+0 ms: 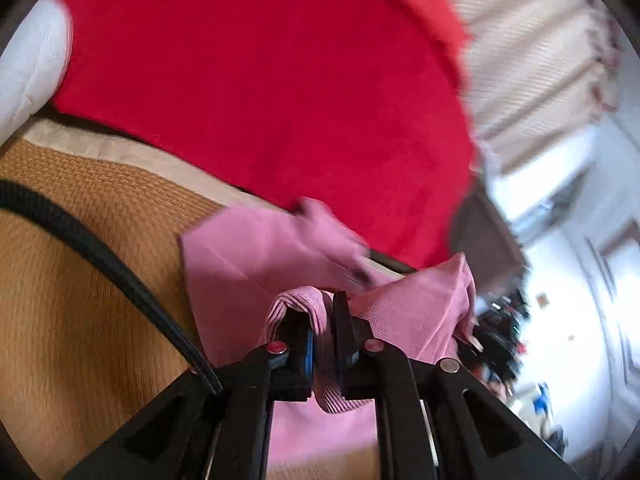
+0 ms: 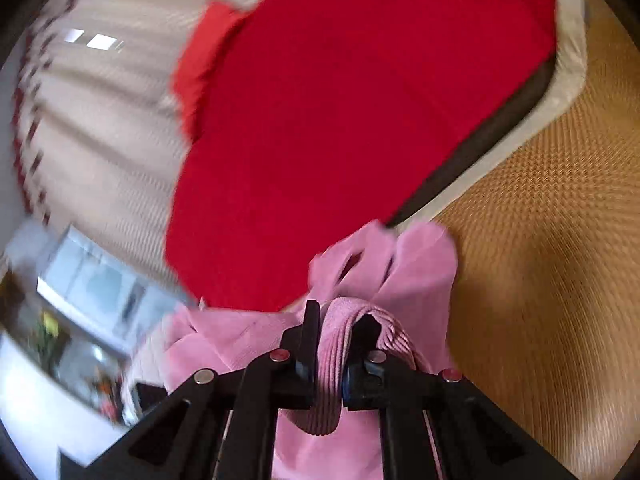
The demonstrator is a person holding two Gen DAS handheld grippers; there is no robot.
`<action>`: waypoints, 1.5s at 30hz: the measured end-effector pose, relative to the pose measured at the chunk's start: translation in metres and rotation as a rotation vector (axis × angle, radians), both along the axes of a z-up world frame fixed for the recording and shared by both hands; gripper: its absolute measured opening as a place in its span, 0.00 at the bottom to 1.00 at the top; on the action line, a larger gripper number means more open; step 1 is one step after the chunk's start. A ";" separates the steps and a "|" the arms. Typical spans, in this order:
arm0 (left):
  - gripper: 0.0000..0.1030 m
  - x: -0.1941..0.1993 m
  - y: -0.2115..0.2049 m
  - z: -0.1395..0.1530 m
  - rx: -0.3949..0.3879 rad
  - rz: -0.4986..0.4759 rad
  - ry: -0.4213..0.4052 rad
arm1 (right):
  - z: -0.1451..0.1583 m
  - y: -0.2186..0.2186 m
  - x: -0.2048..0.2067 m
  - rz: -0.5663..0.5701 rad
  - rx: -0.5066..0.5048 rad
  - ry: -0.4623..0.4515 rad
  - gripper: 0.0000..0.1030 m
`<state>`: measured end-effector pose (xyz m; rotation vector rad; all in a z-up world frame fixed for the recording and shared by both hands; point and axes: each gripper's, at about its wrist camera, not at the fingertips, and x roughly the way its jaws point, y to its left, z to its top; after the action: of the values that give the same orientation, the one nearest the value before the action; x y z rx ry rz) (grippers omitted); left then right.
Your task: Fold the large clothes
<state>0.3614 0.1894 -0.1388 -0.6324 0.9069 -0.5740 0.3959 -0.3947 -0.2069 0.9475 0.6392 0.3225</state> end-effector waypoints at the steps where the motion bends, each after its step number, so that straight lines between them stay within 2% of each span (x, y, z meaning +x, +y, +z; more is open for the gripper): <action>1: 0.10 0.019 -0.006 -0.016 0.015 0.014 0.042 | -0.015 -0.004 0.018 -0.007 0.018 0.032 0.09; 4: 0.10 0.061 -0.019 -0.074 0.052 0.047 0.193 | -0.069 -0.016 0.046 -0.052 0.153 0.124 0.12; 6: 0.10 0.071 -0.015 -0.094 -0.028 0.080 0.221 | -0.091 -0.028 0.057 -0.065 0.284 0.176 0.12; 7: 0.11 0.072 -0.012 -0.096 -0.074 0.094 0.213 | -0.092 -0.031 0.059 -0.067 0.320 0.180 0.13; 8: 0.14 0.072 -0.008 -0.094 -0.126 0.098 0.193 | -0.086 -0.034 0.062 -0.068 0.321 0.167 0.14; 10: 0.16 0.068 0.000 -0.088 -0.174 0.104 0.158 | -0.071 -0.034 0.062 -0.058 0.292 0.132 0.14; 11: 0.21 0.063 0.003 -0.082 -0.186 0.120 0.135 | -0.062 -0.033 0.060 -0.058 0.283 0.107 0.16; 12: 0.39 0.059 0.005 -0.078 -0.186 0.135 0.118 | -0.053 -0.031 0.056 -0.064 0.274 0.083 0.19; 13: 0.52 0.051 0.008 -0.069 -0.176 0.169 0.084 | -0.048 -0.031 0.057 -0.069 0.265 0.070 0.33; 14: 0.71 0.040 0.013 -0.057 -0.163 0.224 0.025 | -0.040 -0.027 0.054 -0.078 0.251 0.052 0.62; 16: 0.76 0.019 0.020 -0.037 -0.176 0.290 -0.091 | -0.020 -0.027 0.033 -0.140 0.230 -0.033 0.95; 17: 0.78 0.009 0.023 -0.029 -0.178 0.303 -0.124 | -0.007 -0.025 0.020 -0.176 0.198 -0.084 0.96; 19: 0.78 -0.005 0.017 -0.015 -0.091 0.287 -0.115 | 0.012 -0.019 0.004 -0.129 0.121 -0.109 0.96; 21: 0.78 -0.016 0.000 -0.011 -0.019 0.222 -0.120 | 0.025 -0.002 -0.004 -0.067 0.015 -0.062 0.94; 23: 0.78 -0.036 -0.013 -0.016 0.060 0.170 -0.118 | 0.028 0.018 -0.012 -0.018 -0.049 -0.039 0.75; 24: 0.78 -0.043 -0.023 -0.021 0.113 0.154 -0.108 | 0.026 0.028 -0.015 0.010 -0.072 -0.009 0.71; 26: 0.78 -0.057 -0.030 -0.035 0.178 0.150 -0.095 | 0.020 0.045 -0.024 0.056 -0.107 0.031 0.55; 28: 0.78 -0.062 -0.030 -0.050 0.212 0.146 -0.068 | 0.009 0.062 -0.028 0.080 -0.189 0.092 0.53; 30: 0.78 -0.058 -0.033 -0.068 0.321 0.161 0.017 | -0.014 0.072 -0.028 0.099 -0.263 0.187 0.51; 31: 0.78 -0.056 -0.033 -0.078 0.350 0.167 0.055 | -0.026 0.074 -0.026 0.105 -0.274 0.217 0.44; 32: 0.77 -0.056 -0.031 -0.088 0.341 0.163 0.078 | -0.032 0.074 -0.027 0.102 -0.272 0.225 0.39; 33: 0.77 -0.059 -0.031 -0.086 0.342 0.167 0.056 | -0.028 0.075 -0.031 0.100 -0.270 0.217 0.38; 36: 0.77 -0.066 -0.031 -0.078 0.376 0.144 0.083 | -0.008 0.079 -0.047 0.129 -0.273 0.164 0.40; 37: 0.77 -0.069 -0.030 -0.073 0.370 0.144 0.075 | -0.001 0.080 -0.049 0.137 -0.246 0.142 0.50; 38: 0.77 -0.070 -0.028 -0.065 0.361 0.147 0.064 | 0.002 0.079 -0.050 0.139 -0.222 0.131 0.60; 40: 0.77 -0.081 -0.023 -0.051 0.330 0.147 0.036 | 0.010 0.078 -0.067 0.147 -0.163 0.102 0.66; 43: 0.77 -0.110 -0.016 -0.038 0.272 0.136 0.011 | 0.014 0.075 -0.091 0.166 -0.112 0.081 0.69; 45: 0.78 -0.126 -0.013 -0.036 0.224 0.123 0.025 | 0.010 0.069 -0.097 0.143 -0.098 0.085 0.69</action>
<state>0.2350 0.1764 -0.1749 -0.4892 0.9330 -0.3485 0.2985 -0.3255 -0.1972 0.8273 0.7959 0.3755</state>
